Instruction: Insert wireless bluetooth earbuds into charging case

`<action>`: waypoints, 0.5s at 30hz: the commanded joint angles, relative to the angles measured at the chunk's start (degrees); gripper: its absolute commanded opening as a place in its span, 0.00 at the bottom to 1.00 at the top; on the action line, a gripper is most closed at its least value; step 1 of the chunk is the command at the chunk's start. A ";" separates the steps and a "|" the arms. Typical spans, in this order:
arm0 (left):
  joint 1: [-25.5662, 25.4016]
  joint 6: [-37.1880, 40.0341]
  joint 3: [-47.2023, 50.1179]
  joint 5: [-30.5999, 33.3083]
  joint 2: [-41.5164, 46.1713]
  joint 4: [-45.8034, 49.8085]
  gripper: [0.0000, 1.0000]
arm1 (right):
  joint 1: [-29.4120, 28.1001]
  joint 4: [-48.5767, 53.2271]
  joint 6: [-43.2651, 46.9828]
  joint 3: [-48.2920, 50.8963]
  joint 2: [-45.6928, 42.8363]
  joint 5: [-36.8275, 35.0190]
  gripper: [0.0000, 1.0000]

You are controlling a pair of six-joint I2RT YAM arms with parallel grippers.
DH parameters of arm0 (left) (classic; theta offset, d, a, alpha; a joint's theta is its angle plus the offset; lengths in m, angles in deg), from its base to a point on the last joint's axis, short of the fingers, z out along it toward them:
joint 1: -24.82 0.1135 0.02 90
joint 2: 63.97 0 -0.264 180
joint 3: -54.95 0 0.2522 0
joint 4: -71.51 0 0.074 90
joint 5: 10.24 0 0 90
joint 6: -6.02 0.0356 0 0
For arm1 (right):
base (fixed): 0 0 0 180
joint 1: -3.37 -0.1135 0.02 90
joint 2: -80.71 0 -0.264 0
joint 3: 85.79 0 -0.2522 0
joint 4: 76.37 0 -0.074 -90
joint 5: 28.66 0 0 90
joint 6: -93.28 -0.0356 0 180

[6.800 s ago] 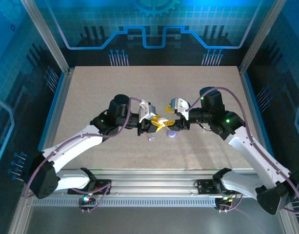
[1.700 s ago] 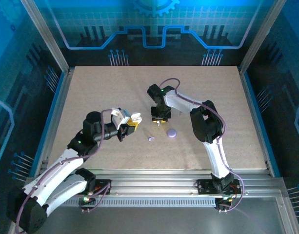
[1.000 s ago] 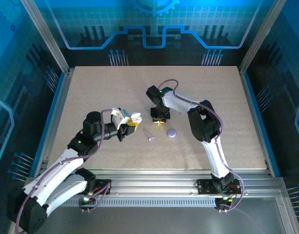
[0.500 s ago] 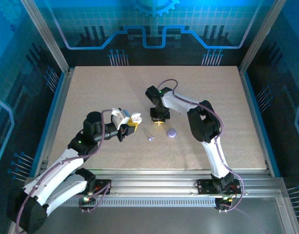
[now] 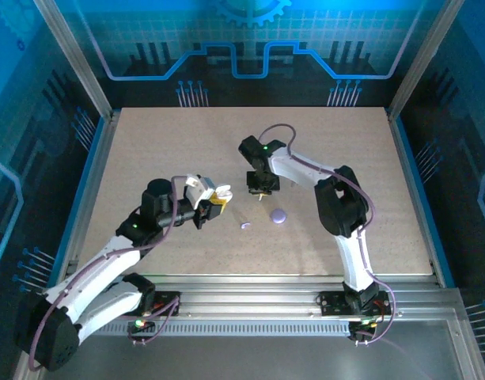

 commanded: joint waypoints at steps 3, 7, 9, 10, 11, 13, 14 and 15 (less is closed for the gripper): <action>-3.04 -1.01 0.05 1.56 -3.81 -4.49 0.21 | -0.44 -0.20 -0.35 2.15 -8.32 -2.19 0.16; -4.83 -1.96 -0.79 2.42 -8.20 -7.72 0.21 | -0.25 -0.24 -0.14 3.78 -13.63 -3.25 0.16; -5.15 -2.67 -0.75 3.07 -10.21 -9.77 0.20 | -0.08 -0.15 -0.08 4.35 -15.92 -3.81 0.16; -5.19 -2.96 -0.75 3.30 -11.19 -10.81 0.20 | -0.02 -0.15 -0.07 4.65 -17.06 -4.07 0.17; -5.33 -3.04 -0.75 3.36 -11.91 -11.53 0.21 | 0.02 -0.15 0.02 4.80 -18.01 -4.09 0.17; -5.50 -3.32 -1.25 3.27 -14.03 -12.69 0.21 | 0.10 -0.17 0.23 4.89 -19.79 -4.00 0.17; -5.59 -3.40 -1.64 3.12 -14.83 -12.92 0.21 | 0.06 -0.08 0.20 4.93 -20.43 -4.09 0.17; -5.81 -3.58 -2.12 2.98 -15.78 -13.17 0.21 | 0.02 -0.06 0.31 5.02 -21.16 -4.14 0.17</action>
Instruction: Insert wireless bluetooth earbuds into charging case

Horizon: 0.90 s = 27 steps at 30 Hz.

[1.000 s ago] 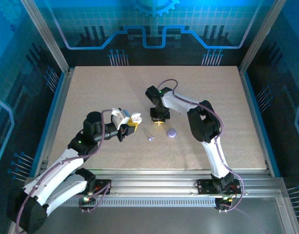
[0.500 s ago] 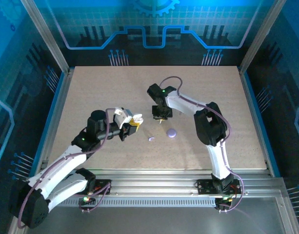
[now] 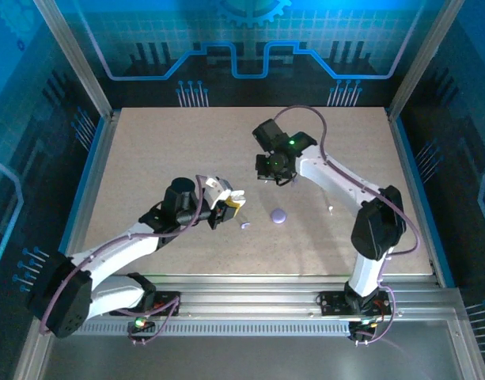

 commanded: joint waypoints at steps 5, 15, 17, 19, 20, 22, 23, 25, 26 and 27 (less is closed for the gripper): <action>-1.47 -3.29 -3.12 0.55 -5.17 -8.31 0.21 | -0.14 -1.66 0.46 2.46 -6.40 -0.53 0.17; -2.94 -5.40 -7.00 1.83 -11.30 -13.62 0.21 | -2.19 -8.52 0.22 8.30 -13.78 0.08 0.18; -3.04 -5.28 -7.77 1.44 -11.86 -13.73 0.21 | -2.74 -9.58 0.06 9.03 -14.40 0.13 0.17; -3.03 -5.44 -8.17 1.19 -12.14 -14.08 0.20 | -3.53 -10.69 -0.01 9.77 -15.00 -0.14 0.17; -3.04 -5.57 -8.29 1.17 -12.21 -14.36 0.20 | -3.85 -11.34 0.01 10.11 -15.28 -0.30 0.17; -3.01 -6.03 -8.41 1.17 -12.27 -14.89 0.20 | -4.70 -12.71 -0.01 10.95 -15.88 -0.97 0.17; -3.08 -6.28 -8.38 1.21 -12.38 -15.13 0.20 | -5.07 -13.27 0.05 11.21 -16.16 -1.18 0.17; -3.05 -7.24 -8.29 1.60 -12.30 -15.80 0.20 | -5.93 -14.18 0.02 11.90 -16.58 -2.39 0.17; -3.12 -7.65 -8.09 1.74 -12.32 -16.33 0.20 | -6.30 -14.43 -0.01 12.16 -16.76 -2.96 0.17; -3.23 -7.96 -7.86 1.78 -12.32 -16.96 0.20 | -6.58 -14.82 0.15 12.48 -16.88 -3.43 0.17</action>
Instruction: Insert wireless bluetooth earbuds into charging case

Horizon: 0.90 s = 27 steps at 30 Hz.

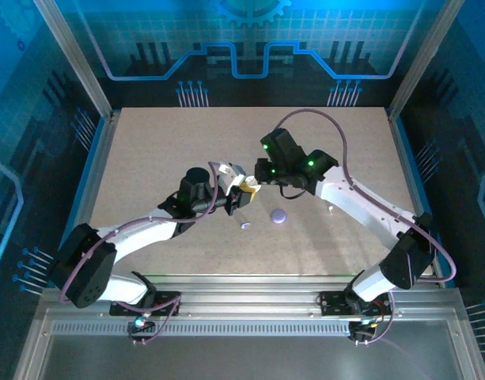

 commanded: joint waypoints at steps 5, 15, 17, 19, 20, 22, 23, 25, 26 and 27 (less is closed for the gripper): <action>-0.59 -2.11 -0.85 0.40 -0.31 -4.55 0.20 | -2.38 -5.19 -0.20 2.27 -3.11 -3.70 0.17; -0.63 -3.54 -0.85 0.71 -0.30 -6.21 0.20 | -3.68 -8.02 -0.07 4.34 -4.64 -4.68 0.17; -0.65 -3.91 -0.83 0.63 -0.37 -6.71 0.20 | -3.94 -8.19 -0.08 4.68 -4.90 -4.85 0.17; -0.62 -4.37 -0.85 0.65 -0.44 -7.33 0.20 | -4.05 -8.46 -0.06 4.96 -5.08 -4.95 0.17; -0.61 -4.60 -0.85 0.67 -0.56 -7.58 0.20 | -4.08 -8.71 0.05 5.12 -5.24 -4.95 0.17; -0.68 -4.99 -0.79 0.63 -0.63 -8.02 0.20 | -4.25 -9.30 -0.08 5.44 -5.50 -4.77 0.17; -0.62 -5.01 -0.84 0.63 -0.63 -8.07 0.20 | -4.35 -9.44 -0.07 5.53 -5.53 -4.77 0.17; -0.68 -5.14 -0.85 0.88 -0.56 -8.34 0.20 | -4.57 -9.70 -0.10 5.57 -5.61 -4.71 0.17; -0.69 -5.18 -0.71 1.09 -0.56 -8.49 0.20 | -4.66 -9.79 -0.05 5.62 -5.61 -4.69 0.17; -0.67 -5.27 -0.66 1.29 -0.56 -8.64 0.20 | -4.87 -10.01 -0.03 5.70 -5.70 -4.70 0.17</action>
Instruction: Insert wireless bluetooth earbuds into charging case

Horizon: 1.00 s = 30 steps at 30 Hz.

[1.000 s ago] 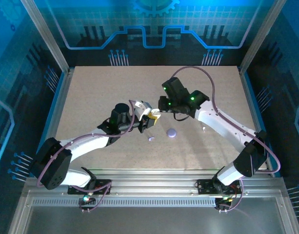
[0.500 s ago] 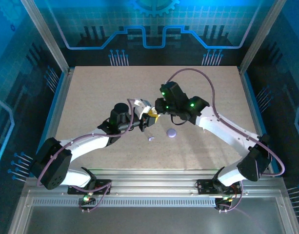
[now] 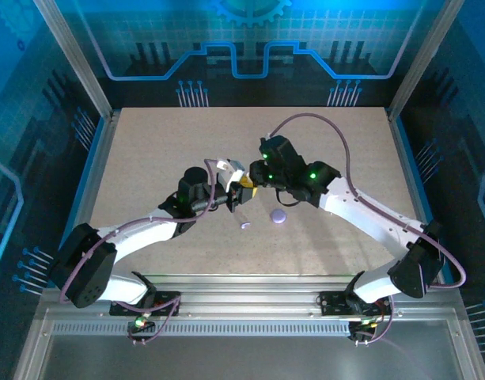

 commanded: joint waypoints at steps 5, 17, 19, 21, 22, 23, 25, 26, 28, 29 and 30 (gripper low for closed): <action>-0.33 -1.53 -0.20 1.51 -0.26 -4.78 0.20 | -1.81 -1.83 0.69 1.22 -1.77 -1.60 0.17; -0.19 -2.88 -0.39 2.55 -0.43 -6.54 0.20 | -3.69 -4.47 2.59 4.98 -4.09 -3.86 0.17; -0.26 -2.98 -0.46 2.73 -0.34 -6.54 0.20 | -4.25 -4.48 3.74 5.42 -4.56 -4.90 0.17; -0.17 -3.08 -0.56 2.74 -0.25 -6.43 0.20 | -4.65 -4.10 4.86 5.68 -4.85 -5.90 0.17; -0.28 -3.08 -0.59 2.75 -0.25 -6.37 0.20 | -4.81 -3.89 5.34 5.87 -5.14 -6.40 0.17; -0.26 -3.09 -0.68 2.82 -0.25 -6.36 0.20 | -4.92 -3.82 5.56 6.11 -5.34 -6.94 0.17; -0.21 -3.07 -0.85 2.77 -0.16 -6.26 0.20 | -5.18 -3.60 5.62 6.81 -5.82 -8.33 0.17; -0.23 -3.04 -0.91 2.68 -0.17 -6.27 0.20 | -5.31 -3.72 5.60 7.15 -6.10 -8.76 0.17; -0.23 -3.10 -1.11 2.21 -0.17 -6.27 0.20 | -5.50 -4.27 5.51 7.98 -6.42 -9.53 0.18; -0.24 -3.05 -1.12 1.95 -0.17 -6.27 0.20 | -5.62 -4.48 5.55 8.18 -6.43 -9.72 0.18; -0.30 -3.07 -1.11 1.81 -0.15 -6.34 0.20 | -5.63 -4.49 5.60 8.21 -6.34 -10.00 0.17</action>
